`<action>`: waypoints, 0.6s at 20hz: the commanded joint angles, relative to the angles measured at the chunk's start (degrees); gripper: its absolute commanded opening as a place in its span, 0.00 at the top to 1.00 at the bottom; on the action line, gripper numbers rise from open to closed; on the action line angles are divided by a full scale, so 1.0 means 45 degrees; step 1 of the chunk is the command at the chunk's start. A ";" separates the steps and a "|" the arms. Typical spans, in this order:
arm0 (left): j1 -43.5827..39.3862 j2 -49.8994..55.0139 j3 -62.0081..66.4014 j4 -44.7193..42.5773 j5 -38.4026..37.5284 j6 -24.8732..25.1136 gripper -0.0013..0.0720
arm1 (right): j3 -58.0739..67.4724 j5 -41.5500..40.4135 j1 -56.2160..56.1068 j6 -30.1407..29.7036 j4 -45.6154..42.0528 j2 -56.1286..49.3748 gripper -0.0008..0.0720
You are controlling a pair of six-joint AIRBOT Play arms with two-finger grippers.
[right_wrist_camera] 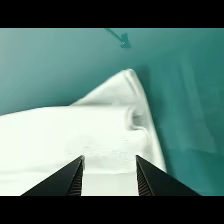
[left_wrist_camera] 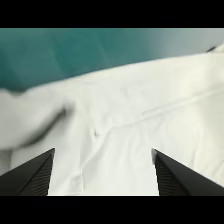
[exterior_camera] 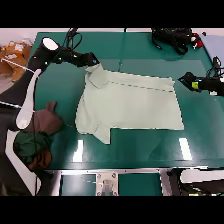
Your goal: Fold the shirts.
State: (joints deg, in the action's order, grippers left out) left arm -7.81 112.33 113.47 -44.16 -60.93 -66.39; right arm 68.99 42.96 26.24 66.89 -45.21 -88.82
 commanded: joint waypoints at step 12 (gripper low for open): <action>0.2778 -0.0563 -0.0617 -0.0335 -0.7907 -0.1511 0.96 | -0.4269 0.6645 0.4381 0.0539 -0.3541 0.0627 0.42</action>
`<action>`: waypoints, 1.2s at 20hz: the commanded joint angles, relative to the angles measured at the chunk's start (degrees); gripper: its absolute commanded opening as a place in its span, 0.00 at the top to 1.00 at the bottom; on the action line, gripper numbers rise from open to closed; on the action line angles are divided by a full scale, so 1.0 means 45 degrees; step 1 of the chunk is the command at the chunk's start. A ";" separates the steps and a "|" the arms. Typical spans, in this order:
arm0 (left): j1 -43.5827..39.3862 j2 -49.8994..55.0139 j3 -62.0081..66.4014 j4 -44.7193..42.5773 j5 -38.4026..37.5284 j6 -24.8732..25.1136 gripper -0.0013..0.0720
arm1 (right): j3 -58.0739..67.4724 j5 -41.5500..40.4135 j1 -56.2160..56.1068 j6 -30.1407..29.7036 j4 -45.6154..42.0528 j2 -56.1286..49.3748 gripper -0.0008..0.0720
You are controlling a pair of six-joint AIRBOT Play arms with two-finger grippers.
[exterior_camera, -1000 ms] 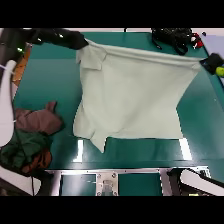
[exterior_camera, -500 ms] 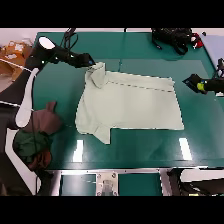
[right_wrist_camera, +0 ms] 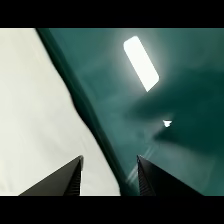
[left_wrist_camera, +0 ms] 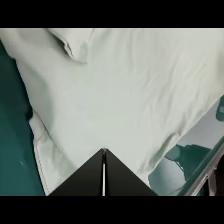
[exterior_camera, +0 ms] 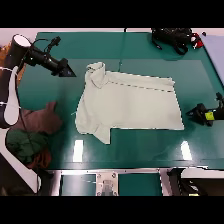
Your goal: Fold the shirts.
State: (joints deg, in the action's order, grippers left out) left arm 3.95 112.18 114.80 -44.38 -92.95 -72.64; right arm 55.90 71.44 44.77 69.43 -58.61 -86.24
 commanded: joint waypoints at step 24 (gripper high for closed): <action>-0.1608 -0.5401 -1.3823 -0.2045 0.5702 -0.0194 0.33 | -0.0699 -0.0879 -0.1185 -0.0544 -0.0559 0.0053 0.97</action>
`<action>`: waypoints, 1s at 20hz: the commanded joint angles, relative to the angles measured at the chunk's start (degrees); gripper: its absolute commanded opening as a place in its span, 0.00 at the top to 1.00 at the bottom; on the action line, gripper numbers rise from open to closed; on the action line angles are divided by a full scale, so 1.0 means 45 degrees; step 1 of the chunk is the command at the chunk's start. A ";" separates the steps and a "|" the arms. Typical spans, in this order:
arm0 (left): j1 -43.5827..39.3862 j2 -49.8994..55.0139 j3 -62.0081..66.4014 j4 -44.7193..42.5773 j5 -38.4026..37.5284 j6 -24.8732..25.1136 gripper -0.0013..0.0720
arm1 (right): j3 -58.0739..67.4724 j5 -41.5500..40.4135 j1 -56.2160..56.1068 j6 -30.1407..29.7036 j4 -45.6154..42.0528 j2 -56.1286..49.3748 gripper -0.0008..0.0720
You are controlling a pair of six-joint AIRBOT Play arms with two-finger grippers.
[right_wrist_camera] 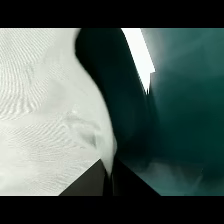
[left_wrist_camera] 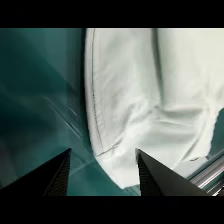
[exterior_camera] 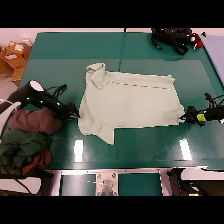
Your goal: Fold the shirts.
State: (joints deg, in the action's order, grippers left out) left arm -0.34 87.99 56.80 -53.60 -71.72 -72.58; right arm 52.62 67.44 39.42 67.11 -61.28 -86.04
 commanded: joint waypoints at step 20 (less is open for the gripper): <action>-0.0738 -0.2540 0.9918 0.1379 -0.1651 -0.0107 0.96 | 0.5003 0.2696 0.0005 0.0335 0.4401 0.3619 0.97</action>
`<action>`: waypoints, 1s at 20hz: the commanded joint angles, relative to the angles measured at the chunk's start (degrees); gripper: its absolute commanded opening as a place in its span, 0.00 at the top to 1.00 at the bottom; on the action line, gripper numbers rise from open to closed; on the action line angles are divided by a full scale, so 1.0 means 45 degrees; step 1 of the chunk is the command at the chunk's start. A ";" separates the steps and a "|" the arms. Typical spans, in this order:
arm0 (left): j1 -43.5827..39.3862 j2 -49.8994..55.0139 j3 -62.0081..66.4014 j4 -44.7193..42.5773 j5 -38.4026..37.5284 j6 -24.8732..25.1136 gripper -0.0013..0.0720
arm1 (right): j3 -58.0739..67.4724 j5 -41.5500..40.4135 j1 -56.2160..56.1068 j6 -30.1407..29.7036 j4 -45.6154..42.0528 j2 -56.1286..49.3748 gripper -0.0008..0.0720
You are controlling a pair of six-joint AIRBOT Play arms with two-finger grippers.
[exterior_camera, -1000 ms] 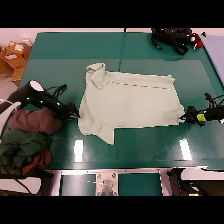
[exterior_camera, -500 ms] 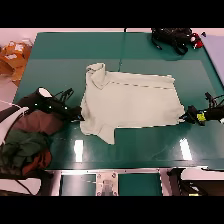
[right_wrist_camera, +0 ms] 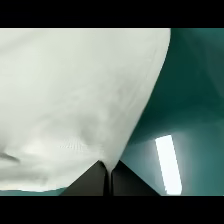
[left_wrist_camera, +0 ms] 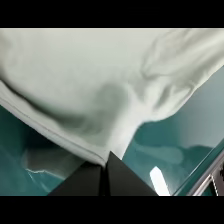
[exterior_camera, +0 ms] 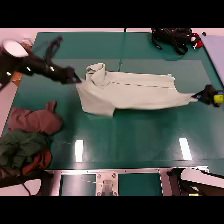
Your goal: Fold the shirts.
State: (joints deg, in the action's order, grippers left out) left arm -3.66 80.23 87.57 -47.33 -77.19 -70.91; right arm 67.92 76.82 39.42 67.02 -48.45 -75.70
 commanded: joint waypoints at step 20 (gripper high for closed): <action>0.0000 -0.6154 0.3657 -0.1778 0.2501 -0.1161 0.96 | 0.6076 -0.2079 -0.0758 0.3036 -0.0461 0.5610 0.97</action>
State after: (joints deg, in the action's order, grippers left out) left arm -3.66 51.22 112.46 -54.87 -66.41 -76.20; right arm 99.98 67.94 38.17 81.89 -51.05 -48.07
